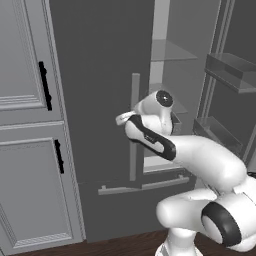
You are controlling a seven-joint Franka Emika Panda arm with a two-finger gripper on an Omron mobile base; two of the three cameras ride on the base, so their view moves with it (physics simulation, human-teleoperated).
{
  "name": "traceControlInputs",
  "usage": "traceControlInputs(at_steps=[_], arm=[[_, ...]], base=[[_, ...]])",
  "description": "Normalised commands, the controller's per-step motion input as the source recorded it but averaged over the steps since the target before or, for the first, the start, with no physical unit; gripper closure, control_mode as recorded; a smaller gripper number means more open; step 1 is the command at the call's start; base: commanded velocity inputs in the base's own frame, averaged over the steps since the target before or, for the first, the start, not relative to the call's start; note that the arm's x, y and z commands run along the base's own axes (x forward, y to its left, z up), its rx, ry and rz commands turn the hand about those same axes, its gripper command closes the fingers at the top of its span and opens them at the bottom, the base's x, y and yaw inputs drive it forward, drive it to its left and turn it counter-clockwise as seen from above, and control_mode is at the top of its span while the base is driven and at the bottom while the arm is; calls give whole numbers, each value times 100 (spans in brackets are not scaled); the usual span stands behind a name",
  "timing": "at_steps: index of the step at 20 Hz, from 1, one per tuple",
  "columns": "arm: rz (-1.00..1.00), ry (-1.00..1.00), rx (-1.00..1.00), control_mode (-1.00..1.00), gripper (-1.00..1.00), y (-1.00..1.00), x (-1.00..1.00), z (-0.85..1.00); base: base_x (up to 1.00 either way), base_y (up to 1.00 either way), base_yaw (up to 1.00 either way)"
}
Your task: Grab a lemon wedge from the fridge and one ice cube from the ice bowl, and put them in the glass of lemonade.
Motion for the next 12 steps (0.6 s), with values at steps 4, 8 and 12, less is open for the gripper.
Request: traceControlInputs(at_steps=[4, 8, 12], arm=[[28, 0, -4, -100, 100, 100, -100, 58], [30, 4, -8, -100, 100, 100, -100, 81], [26, 9, -11, -100, 100, 89, -90, 88]], base=[[0, 0, 0], [0, 0, 0], [0, 0, 0]])
